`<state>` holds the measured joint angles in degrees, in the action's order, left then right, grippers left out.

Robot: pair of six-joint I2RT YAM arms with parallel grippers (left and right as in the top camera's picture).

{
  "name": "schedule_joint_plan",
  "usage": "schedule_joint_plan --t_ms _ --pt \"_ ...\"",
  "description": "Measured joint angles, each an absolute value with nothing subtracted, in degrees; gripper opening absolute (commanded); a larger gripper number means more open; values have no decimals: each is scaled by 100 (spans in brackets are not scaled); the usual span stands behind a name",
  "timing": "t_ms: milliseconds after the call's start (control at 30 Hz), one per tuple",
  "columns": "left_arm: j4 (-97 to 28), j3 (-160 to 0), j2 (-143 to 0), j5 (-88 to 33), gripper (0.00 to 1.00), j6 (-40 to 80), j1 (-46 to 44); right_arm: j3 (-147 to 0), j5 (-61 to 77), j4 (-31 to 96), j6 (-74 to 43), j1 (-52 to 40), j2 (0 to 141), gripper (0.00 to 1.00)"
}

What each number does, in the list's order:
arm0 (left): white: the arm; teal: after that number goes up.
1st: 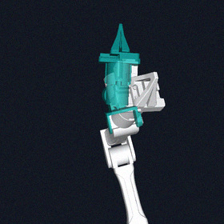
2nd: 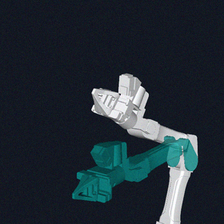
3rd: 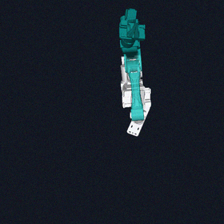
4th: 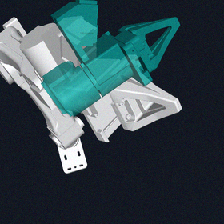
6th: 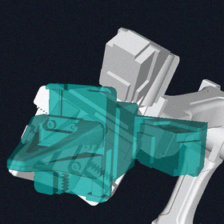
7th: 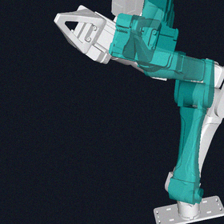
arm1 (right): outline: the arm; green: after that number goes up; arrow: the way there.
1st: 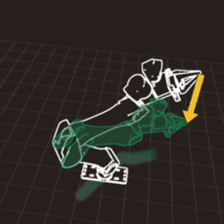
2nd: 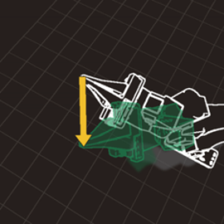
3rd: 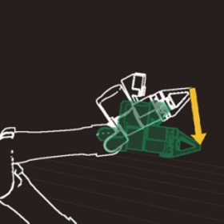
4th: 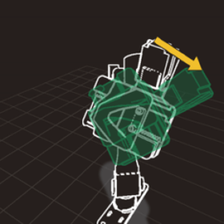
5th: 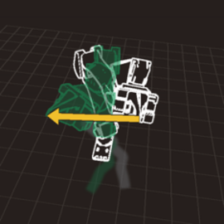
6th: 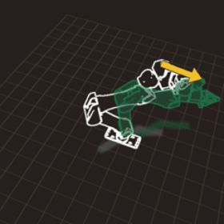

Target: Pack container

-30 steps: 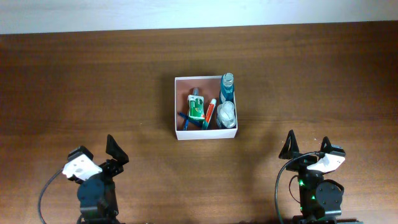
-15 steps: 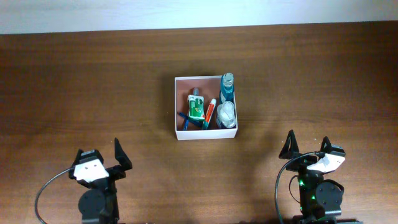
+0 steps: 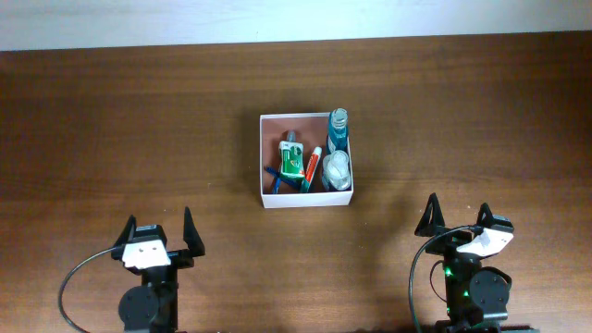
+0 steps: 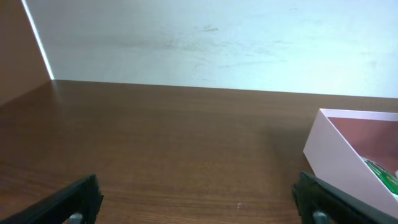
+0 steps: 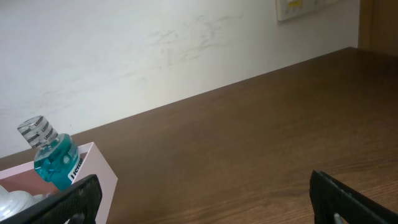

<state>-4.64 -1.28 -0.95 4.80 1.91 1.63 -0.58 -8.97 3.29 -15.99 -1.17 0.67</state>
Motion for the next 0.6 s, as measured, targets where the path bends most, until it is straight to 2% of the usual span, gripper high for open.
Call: schedule_joint_plan --t_ms 600 --pt "-467 -126 -95 338 99 148 163 -58 -895 331 -1601 -117 67 98"
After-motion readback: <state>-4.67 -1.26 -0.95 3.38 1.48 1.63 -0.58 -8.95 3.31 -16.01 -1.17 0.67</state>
